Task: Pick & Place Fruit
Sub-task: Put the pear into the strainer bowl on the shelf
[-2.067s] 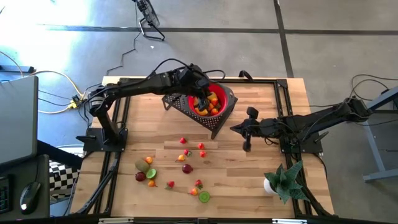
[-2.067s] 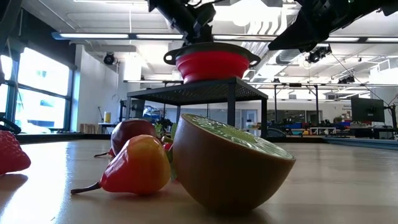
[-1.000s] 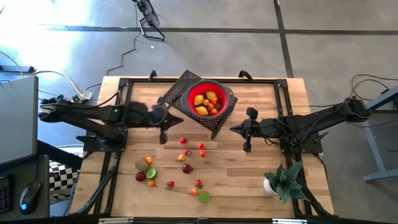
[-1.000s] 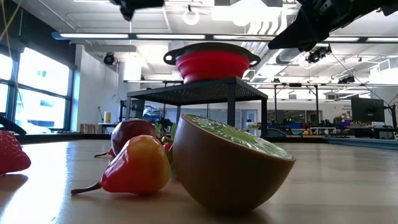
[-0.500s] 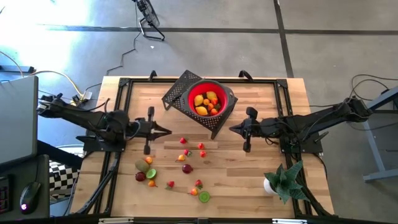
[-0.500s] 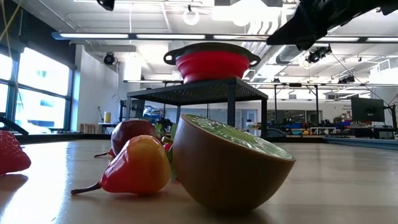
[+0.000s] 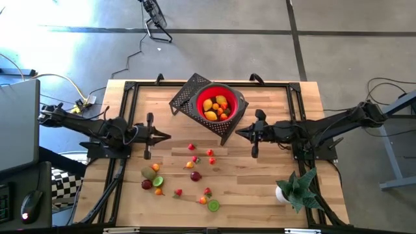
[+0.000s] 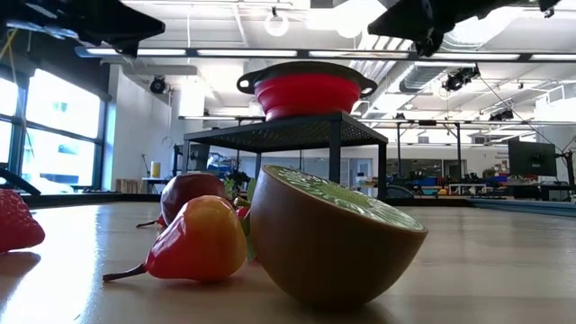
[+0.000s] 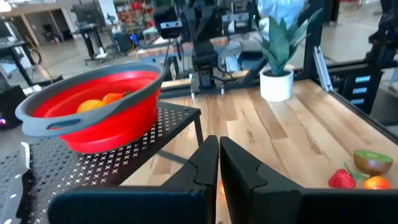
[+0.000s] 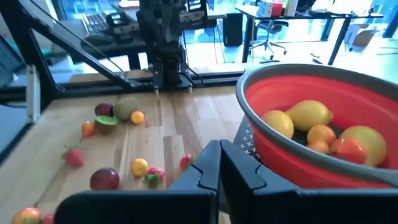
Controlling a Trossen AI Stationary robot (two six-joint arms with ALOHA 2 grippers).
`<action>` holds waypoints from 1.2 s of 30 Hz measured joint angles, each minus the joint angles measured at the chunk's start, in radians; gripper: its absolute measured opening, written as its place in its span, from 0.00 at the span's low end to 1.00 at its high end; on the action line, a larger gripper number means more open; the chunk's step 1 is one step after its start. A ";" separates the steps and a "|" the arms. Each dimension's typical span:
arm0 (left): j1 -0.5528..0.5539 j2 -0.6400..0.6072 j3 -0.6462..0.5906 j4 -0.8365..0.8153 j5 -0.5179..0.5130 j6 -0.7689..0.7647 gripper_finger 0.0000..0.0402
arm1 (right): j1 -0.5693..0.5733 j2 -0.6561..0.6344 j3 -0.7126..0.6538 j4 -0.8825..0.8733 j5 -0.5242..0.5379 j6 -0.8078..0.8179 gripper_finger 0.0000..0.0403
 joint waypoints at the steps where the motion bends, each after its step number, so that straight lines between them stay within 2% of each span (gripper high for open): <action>1: 0.000 -0.019 -0.017 0.010 0.003 0.000 0.03 | 0.000 0.020 0.020 -0.012 -0.001 -0.005 0.01; 7: 0.000 -0.135 -0.084 0.016 0.003 -0.026 0.03 | 0.000 0.197 0.186 -0.129 -0.011 -0.071 0.01; 10: 0.000 -0.170 -0.097 0.009 0.003 -0.026 0.03 | 0.000 0.280 0.268 -0.206 -0.049 -0.074 0.01; 16: 0.000 -0.194 -0.101 -0.027 0.001 -0.027 0.03 | 0.002 0.435 0.428 -0.316 -0.157 -0.075 0.01; 21: 0.000 -0.194 -0.101 -0.044 -0.001 -0.027 0.03 | 0.010 0.545 0.542 -0.473 -0.164 -0.074 0.01; 27: 0.000 -0.194 -0.101 -0.046 -0.001 -0.027 0.03 | 0.035 0.636 0.562 -0.503 -0.215 -0.067 0.01; 36: 0.000 -0.194 -0.101 -0.046 -0.001 -0.027 0.03 | 0.061 0.718 0.562 -0.469 -0.207 -0.026 0.01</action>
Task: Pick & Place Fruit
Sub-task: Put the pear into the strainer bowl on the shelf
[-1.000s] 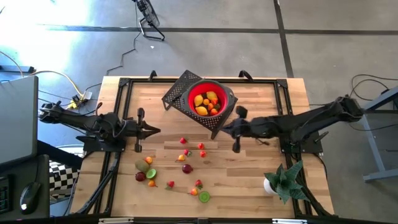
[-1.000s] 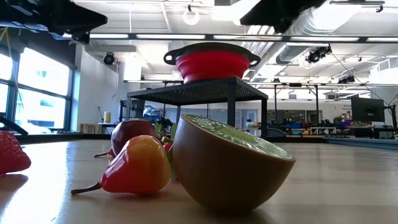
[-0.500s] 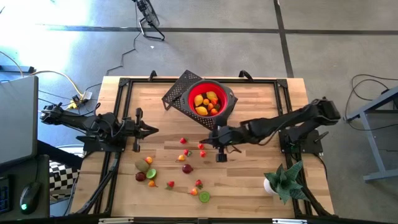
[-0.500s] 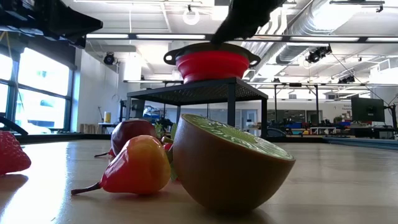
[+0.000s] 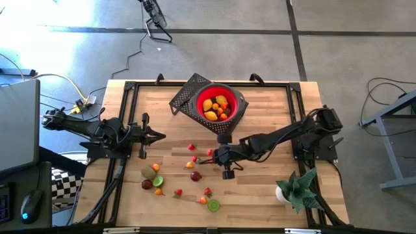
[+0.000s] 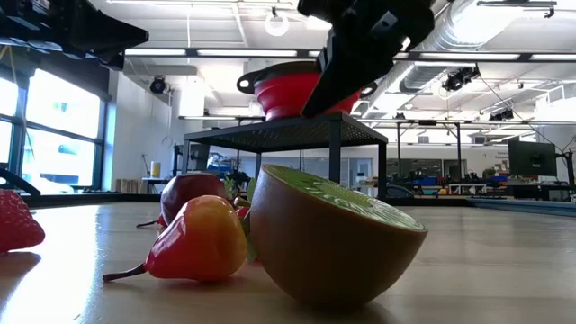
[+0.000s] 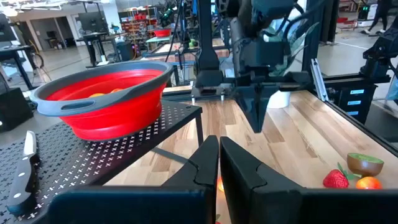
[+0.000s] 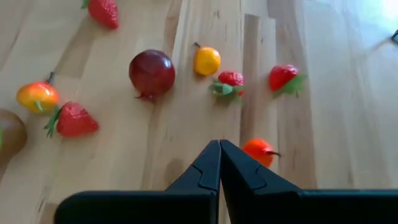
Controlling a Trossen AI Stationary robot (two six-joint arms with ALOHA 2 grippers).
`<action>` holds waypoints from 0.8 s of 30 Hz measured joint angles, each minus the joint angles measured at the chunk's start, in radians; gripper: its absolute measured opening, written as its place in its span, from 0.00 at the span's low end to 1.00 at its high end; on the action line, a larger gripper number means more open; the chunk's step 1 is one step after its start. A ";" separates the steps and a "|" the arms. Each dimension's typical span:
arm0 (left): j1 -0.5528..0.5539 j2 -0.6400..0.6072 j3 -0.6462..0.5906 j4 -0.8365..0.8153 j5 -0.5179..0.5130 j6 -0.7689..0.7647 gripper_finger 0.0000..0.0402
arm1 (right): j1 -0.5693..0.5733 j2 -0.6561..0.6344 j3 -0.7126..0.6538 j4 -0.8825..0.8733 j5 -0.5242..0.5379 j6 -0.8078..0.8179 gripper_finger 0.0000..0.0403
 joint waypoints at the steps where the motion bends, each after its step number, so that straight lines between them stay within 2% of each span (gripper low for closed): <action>1: 0.000 0.000 0.000 -0.002 0.000 0.000 0.03 | 0.001 0.010 0.000 0.002 -0.006 0.006 0.01; 5: 0.000 0.000 0.000 -0.018 0.000 0.000 0.03 | 0.006 0.042 0.000 0.005 -0.031 0.046 0.10; 10: 0.000 0.000 0.000 -0.024 0.000 -0.002 0.03 | 0.006 0.068 0.000 0.007 -0.026 0.058 0.30; 15: 0.000 0.000 0.000 -0.032 0.001 -0.003 0.03 | 0.006 0.077 0.000 0.025 0.022 0.062 0.49; 19: 0.000 0.000 0.000 -0.040 0.001 -0.003 0.03 | 0.005 0.081 0.001 0.026 0.026 0.062 0.53; 24: 0.000 0.000 0.000 -0.060 0.002 -0.028 0.03 | 0.004 0.081 0.000 0.026 0.024 0.062 0.49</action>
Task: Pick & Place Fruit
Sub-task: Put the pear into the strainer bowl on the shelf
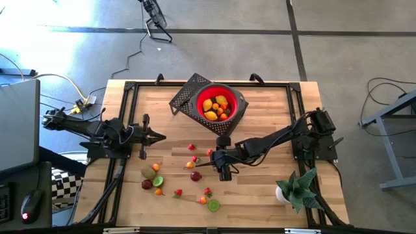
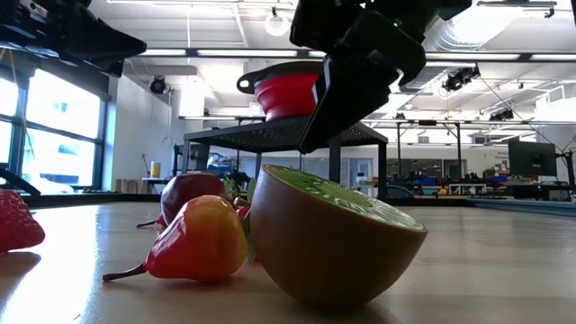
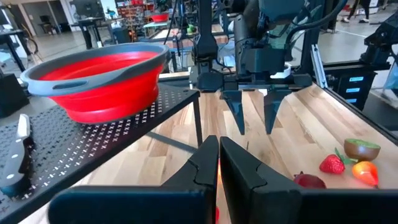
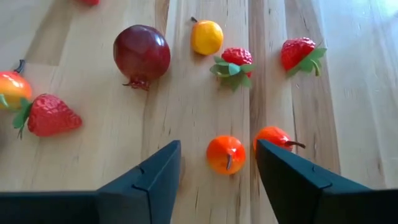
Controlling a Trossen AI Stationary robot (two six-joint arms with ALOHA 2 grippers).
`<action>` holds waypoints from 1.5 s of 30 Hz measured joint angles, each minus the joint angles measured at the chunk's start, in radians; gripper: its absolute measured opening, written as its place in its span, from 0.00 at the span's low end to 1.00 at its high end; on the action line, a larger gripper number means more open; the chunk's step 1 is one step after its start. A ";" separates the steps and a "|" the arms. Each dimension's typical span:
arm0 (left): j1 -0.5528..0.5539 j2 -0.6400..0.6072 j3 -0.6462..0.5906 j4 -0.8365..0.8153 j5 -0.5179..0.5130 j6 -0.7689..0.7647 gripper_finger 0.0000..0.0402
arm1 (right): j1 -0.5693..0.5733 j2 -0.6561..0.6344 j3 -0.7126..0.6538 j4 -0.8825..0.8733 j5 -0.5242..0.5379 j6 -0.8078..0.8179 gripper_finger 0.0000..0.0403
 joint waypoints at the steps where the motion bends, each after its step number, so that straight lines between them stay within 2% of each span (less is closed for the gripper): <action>1: 0.000 0.000 0.000 0.000 0.001 -0.001 0.03 | -0.001 0.000 0.000 0.000 0.000 0.000 0.48; 6: 0.000 0.000 0.000 0.000 0.001 -0.001 0.03 | -0.012 0.016 0.000 0.005 -0.002 0.024 0.44; 14: 0.000 0.000 0.002 0.001 0.001 0.004 0.03 | -0.011 0.062 -0.001 -0.009 0.038 0.018 0.45; 22: 0.000 0.002 0.002 -0.009 -0.002 0.004 0.03 | -0.006 0.066 -0.001 -0.011 0.033 0.064 0.43; 28: 0.000 0.002 0.002 -0.007 -0.002 0.006 0.03 | 0.023 0.063 0.005 -0.001 0.124 0.074 0.39; 32: 0.000 0.002 0.002 -0.007 -0.002 0.006 0.03 | 0.043 0.061 0.046 -0.019 0.133 0.089 0.37; 39: 0.000 0.002 0.002 -0.007 -0.002 0.006 0.03 | 0.080 0.060 0.126 -0.160 0.181 0.176 0.37; 45: 0.000 0.002 0.002 -0.008 -0.001 0.006 0.03 | 0.107 0.061 0.118 -0.218 0.248 0.323 0.37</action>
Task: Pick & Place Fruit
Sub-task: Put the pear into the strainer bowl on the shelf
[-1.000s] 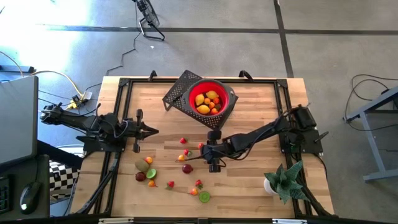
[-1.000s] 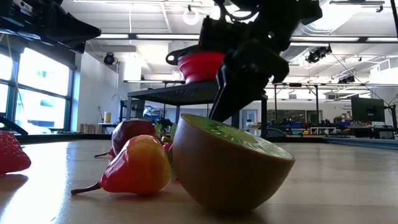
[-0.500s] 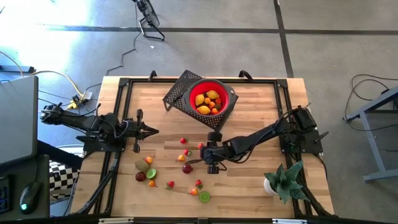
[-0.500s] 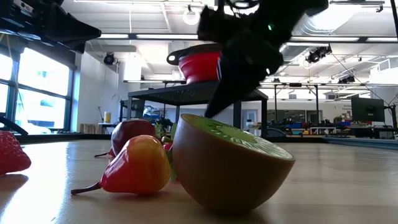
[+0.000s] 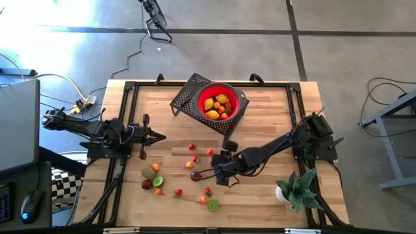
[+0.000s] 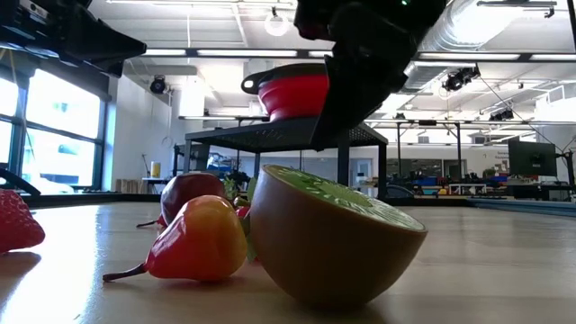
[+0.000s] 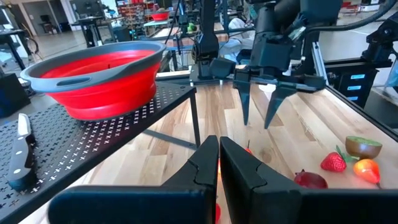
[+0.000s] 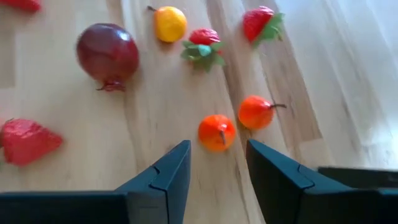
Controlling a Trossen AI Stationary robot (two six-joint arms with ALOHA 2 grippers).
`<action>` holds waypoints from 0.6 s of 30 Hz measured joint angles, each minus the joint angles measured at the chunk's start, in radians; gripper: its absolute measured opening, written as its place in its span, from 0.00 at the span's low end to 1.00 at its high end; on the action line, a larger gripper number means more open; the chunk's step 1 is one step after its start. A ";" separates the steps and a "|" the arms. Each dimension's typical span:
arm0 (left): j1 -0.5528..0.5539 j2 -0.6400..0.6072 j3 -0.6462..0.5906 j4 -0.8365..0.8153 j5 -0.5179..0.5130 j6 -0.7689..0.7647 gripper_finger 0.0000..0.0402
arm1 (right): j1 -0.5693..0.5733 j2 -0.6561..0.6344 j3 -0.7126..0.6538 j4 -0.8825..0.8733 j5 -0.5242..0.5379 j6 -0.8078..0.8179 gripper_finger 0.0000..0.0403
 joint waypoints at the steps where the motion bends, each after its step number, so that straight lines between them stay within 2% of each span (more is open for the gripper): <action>1: 0.000 0.000 0.000 0.000 0.000 0.000 0.03 | 0.002 0.006 0.000 -0.001 0.013 0.012 0.37; 9: 0.000 0.000 0.000 0.000 0.000 0.000 0.03 | 0.003 0.086 -0.002 0.029 0.014 0.016 0.37; 18: 0.000 0.000 -0.001 -0.007 0.000 0.000 0.03 | -0.002 0.090 -0.002 0.069 0.067 0.010 0.37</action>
